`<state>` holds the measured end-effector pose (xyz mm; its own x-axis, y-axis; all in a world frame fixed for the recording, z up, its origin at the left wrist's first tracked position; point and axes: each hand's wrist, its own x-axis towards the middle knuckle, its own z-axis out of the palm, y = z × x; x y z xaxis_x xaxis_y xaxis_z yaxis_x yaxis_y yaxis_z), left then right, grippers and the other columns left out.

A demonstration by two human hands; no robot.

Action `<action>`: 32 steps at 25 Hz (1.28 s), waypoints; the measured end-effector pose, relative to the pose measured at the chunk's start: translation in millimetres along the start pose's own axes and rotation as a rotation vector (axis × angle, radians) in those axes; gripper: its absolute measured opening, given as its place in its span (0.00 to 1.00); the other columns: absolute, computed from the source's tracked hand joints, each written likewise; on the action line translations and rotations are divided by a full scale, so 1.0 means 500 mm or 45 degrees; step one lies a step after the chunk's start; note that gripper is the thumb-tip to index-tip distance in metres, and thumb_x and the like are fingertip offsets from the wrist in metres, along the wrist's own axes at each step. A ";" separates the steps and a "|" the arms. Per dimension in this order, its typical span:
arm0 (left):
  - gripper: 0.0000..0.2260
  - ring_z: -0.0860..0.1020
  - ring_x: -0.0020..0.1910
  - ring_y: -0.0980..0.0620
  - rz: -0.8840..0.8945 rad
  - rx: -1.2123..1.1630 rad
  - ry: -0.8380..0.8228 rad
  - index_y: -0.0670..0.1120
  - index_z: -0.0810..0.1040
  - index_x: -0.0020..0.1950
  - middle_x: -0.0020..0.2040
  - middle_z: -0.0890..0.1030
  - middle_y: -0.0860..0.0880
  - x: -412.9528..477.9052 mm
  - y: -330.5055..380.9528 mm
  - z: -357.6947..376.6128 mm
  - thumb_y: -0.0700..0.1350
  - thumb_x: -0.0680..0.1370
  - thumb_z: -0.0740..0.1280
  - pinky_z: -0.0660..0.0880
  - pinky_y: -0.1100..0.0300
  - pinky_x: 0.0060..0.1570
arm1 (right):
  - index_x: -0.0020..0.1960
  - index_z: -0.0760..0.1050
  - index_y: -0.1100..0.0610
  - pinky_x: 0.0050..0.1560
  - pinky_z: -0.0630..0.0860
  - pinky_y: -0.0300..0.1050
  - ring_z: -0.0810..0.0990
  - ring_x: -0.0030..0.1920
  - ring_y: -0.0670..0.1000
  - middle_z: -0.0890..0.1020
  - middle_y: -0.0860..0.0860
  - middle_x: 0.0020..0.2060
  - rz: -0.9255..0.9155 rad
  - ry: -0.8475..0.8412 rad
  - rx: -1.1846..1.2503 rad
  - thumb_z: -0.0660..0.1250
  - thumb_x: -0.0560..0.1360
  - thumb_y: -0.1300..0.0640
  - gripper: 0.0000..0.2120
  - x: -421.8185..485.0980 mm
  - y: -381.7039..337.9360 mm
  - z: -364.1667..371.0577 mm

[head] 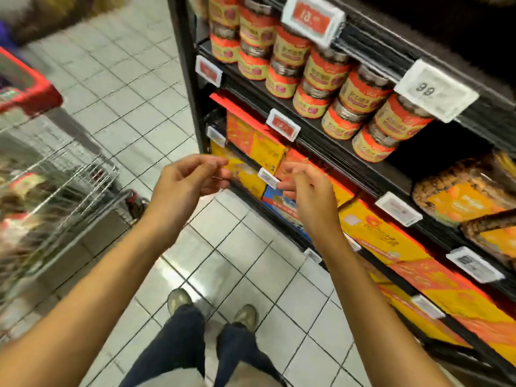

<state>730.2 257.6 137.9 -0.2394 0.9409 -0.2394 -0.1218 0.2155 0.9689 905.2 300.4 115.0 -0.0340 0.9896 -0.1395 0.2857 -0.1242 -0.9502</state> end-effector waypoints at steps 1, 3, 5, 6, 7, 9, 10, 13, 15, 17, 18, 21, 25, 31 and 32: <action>0.10 0.80 0.33 0.57 -0.033 -0.016 0.069 0.44 0.79 0.45 0.32 0.83 0.53 -0.036 0.004 -0.049 0.37 0.79 0.58 0.76 0.66 0.40 | 0.48 0.75 0.54 0.46 0.76 0.43 0.80 0.38 0.45 0.81 0.53 0.46 0.038 -0.108 0.011 0.54 0.80 0.61 0.11 -0.023 -0.017 0.047; 0.11 0.80 0.33 0.56 -0.090 -0.088 0.230 0.45 0.79 0.45 0.33 0.83 0.52 -0.105 -0.004 -0.150 0.36 0.80 0.58 0.76 0.63 0.43 | 0.46 0.74 0.54 0.40 0.75 0.36 0.80 0.35 0.43 0.79 0.47 0.42 0.071 -0.304 0.057 0.54 0.81 0.62 0.11 -0.067 -0.043 0.144; 0.12 0.79 0.33 0.55 -0.101 -0.162 0.428 0.45 0.79 0.44 0.34 0.82 0.51 -0.168 -0.014 -0.251 0.35 0.79 0.58 0.75 0.61 0.44 | 0.45 0.74 0.53 0.36 0.74 0.31 0.80 0.32 0.40 0.79 0.48 0.41 0.090 -0.472 0.138 0.53 0.81 0.63 0.13 -0.100 -0.070 0.242; 0.12 0.79 0.33 0.55 -0.087 -0.199 0.533 0.45 0.79 0.43 0.34 0.82 0.51 -0.195 -0.017 -0.305 0.35 0.79 0.58 0.75 0.61 0.43 | 0.45 0.74 0.53 0.35 0.74 0.31 0.80 0.32 0.40 0.80 0.50 0.41 0.080 -0.566 0.159 0.53 0.81 0.63 0.14 -0.113 -0.089 0.299; 0.13 0.79 0.33 0.55 -0.074 -0.228 0.628 0.46 0.79 0.43 0.33 0.82 0.51 -0.219 -0.025 -0.359 0.35 0.79 0.58 0.75 0.63 0.42 | 0.45 0.74 0.53 0.35 0.74 0.31 0.81 0.32 0.40 0.80 0.51 0.40 0.063 -0.661 0.168 0.52 0.81 0.64 0.14 -0.126 -0.107 0.358; 0.12 0.80 0.32 0.57 -0.066 -0.255 0.781 0.47 0.79 0.43 0.32 0.82 0.52 -0.263 -0.041 -0.464 0.36 0.79 0.59 0.76 0.68 0.38 | 0.45 0.75 0.53 0.37 0.75 0.32 0.81 0.33 0.42 0.81 0.51 0.39 0.005 -0.826 0.145 0.52 0.81 0.63 0.14 -0.156 -0.137 0.486; 0.12 0.79 0.31 0.57 -0.060 -0.265 0.825 0.46 0.79 0.43 0.32 0.83 0.53 -0.276 -0.045 -0.516 0.36 0.79 0.59 0.76 0.69 0.37 | 0.45 0.75 0.53 0.38 0.76 0.33 0.81 0.34 0.42 0.81 0.50 0.38 -0.029 -0.875 0.136 0.53 0.81 0.63 0.14 -0.168 -0.153 0.548; 0.10 0.80 0.31 0.58 -0.073 -0.318 0.930 0.46 0.80 0.44 0.33 0.83 0.53 -0.306 -0.044 -0.662 0.37 0.79 0.60 0.74 0.71 0.34 | 0.47 0.76 0.53 0.40 0.77 0.33 0.82 0.36 0.44 0.82 0.50 0.39 -0.067 -1.011 0.159 0.54 0.81 0.61 0.13 -0.200 -0.195 0.711; 0.11 0.80 0.33 0.57 -0.039 -0.331 0.999 0.47 0.81 0.43 0.34 0.83 0.52 -0.309 -0.029 -0.775 0.37 0.79 0.60 0.75 0.70 0.36 | 0.47 0.76 0.53 0.40 0.77 0.33 0.82 0.37 0.44 0.84 0.47 0.37 -0.082 -1.107 0.158 0.54 0.81 0.61 0.13 -0.215 -0.235 0.819; 0.11 0.81 0.34 0.57 -0.046 -0.368 1.044 0.47 0.81 0.43 0.34 0.83 0.52 -0.298 -0.012 -0.876 0.38 0.79 0.60 0.76 0.69 0.37 | 0.48 0.76 0.54 0.41 0.77 0.34 0.82 0.37 0.45 0.84 0.47 0.37 -0.079 -1.170 0.121 0.53 0.81 0.61 0.13 -0.218 -0.277 0.912; 0.10 0.81 0.33 0.57 -0.044 -0.401 1.055 0.46 0.80 0.44 0.34 0.83 0.52 -0.285 -0.003 -0.921 0.38 0.79 0.60 0.76 0.69 0.37 | 0.48 0.76 0.54 0.41 0.78 0.35 0.82 0.37 0.45 0.83 0.48 0.38 -0.079 -1.177 0.094 0.53 0.81 0.62 0.14 -0.215 -0.297 0.954; 0.10 0.81 0.34 0.56 -0.032 -0.441 1.112 0.46 0.80 0.44 0.34 0.83 0.51 -0.233 0.008 -1.023 0.38 0.79 0.60 0.77 0.67 0.38 | 0.46 0.76 0.53 0.40 0.77 0.34 0.82 0.37 0.44 0.83 0.49 0.38 -0.043 -1.202 0.062 0.54 0.81 0.61 0.14 -0.183 -0.337 1.067; 0.10 0.81 0.34 0.56 -0.087 -0.502 1.258 0.47 0.81 0.43 0.34 0.84 0.51 -0.128 0.003 -1.156 0.39 0.78 0.61 0.76 0.69 0.37 | 0.45 0.77 0.50 0.42 0.77 0.42 0.81 0.40 0.49 0.84 0.49 0.40 -0.011 -1.376 -0.086 0.56 0.81 0.58 0.13 -0.085 -0.354 1.268; 0.10 0.79 0.29 0.60 -0.579 -0.550 1.146 0.45 0.78 0.41 0.30 0.82 0.53 0.057 -0.114 -1.348 0.39 0.79 0.60 0.73 0.68 0.34 | 0.53 0.78 0.65 0.49 0.68 0.46 0.78 0.53 0.61 0.81 0.64 0.52 -0.218 -1.286 -0.902 0.56 0.80 0.58 0.14 0.086 -0.227 1.594; 0.11 0.79 0.29 0.60 -0.694 -0.569 1.120 0.46 0.77 0.39 0.29 0.81 0.53 0.087 -0.154 -1.373 0.40 0.80 0.60 0.71 0.69 0.32 | 0.52 0.77 0.67 0.48 0.66 0.48 0.78 0.54 0.63 0.80 0.66 0.52 -0.225 -1.263 -0.998 0.56 0.80 0.60 0.15 0.108 -0.190 1.635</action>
<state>67.9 102.8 9.7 -0.6231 0.2006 -0.7560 -0.7093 0.2623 0.6543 93.2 306.5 -29.8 -0.7301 0.4685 -0.4974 0.6788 0.4142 -0.6063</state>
